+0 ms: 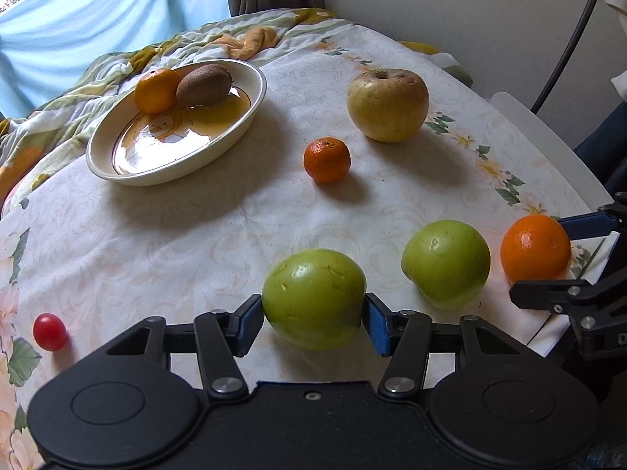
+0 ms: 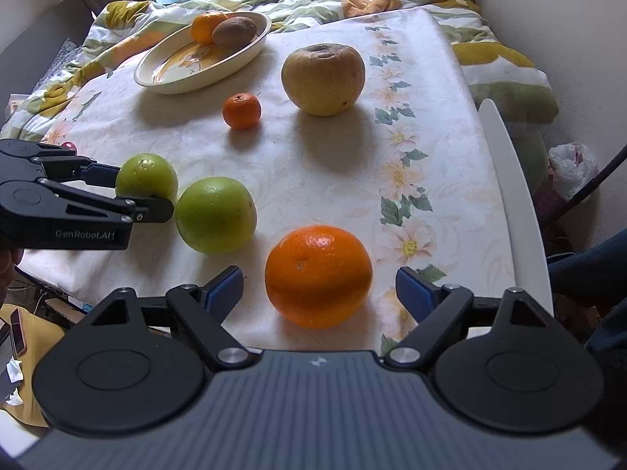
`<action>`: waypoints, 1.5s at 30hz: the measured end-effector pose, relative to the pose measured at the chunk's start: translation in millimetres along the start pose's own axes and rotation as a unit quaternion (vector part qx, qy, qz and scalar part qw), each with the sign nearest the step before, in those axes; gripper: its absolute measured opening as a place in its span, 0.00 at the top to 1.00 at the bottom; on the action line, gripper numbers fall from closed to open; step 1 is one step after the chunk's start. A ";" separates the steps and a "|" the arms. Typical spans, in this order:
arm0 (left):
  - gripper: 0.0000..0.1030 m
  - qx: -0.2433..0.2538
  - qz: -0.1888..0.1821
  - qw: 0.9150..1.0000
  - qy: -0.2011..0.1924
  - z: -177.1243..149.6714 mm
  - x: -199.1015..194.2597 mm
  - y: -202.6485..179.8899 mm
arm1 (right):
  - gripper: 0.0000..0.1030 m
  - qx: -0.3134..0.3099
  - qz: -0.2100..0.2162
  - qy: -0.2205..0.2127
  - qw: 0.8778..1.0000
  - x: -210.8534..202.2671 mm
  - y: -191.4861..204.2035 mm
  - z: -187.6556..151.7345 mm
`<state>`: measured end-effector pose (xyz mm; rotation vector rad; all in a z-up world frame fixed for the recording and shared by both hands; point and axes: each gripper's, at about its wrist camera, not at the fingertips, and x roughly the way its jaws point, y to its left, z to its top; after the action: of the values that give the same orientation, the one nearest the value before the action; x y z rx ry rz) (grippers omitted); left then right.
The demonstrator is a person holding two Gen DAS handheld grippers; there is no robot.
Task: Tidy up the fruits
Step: 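Grasp a green apple with the left tool while the right tool grasps an orange, then carry the green apple and orange over the white bowl with both tools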
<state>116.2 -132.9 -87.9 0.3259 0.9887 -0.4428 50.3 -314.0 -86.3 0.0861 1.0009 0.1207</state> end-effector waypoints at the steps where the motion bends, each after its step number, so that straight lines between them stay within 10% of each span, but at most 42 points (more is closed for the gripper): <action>1: 0.43 0.000 0.001 1.000 0.000 -0.9 -0.8 0.0 | 0.06 -0.003 0.001 0.001 1.000 1.2 0.7 0.4; 14: 0.43 -0.032 0.010 0.999 -0.008 -10.1 -7.8 -2.9 | 0.26 -0.028 0.006 0.016 0.999 11.1 1.6 4.5; 45: 0.43 -0.128 0.067 0.985 -0.099 22.9 -113.5 35.7 | 0.27 -0.086 0.038 -0.039 0.995 -58.0 10.6 82.2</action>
<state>97.0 -88.7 23.2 0.1127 0.8133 -0.2179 88.0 -313.0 7.5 -0.0276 0.9052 0.2710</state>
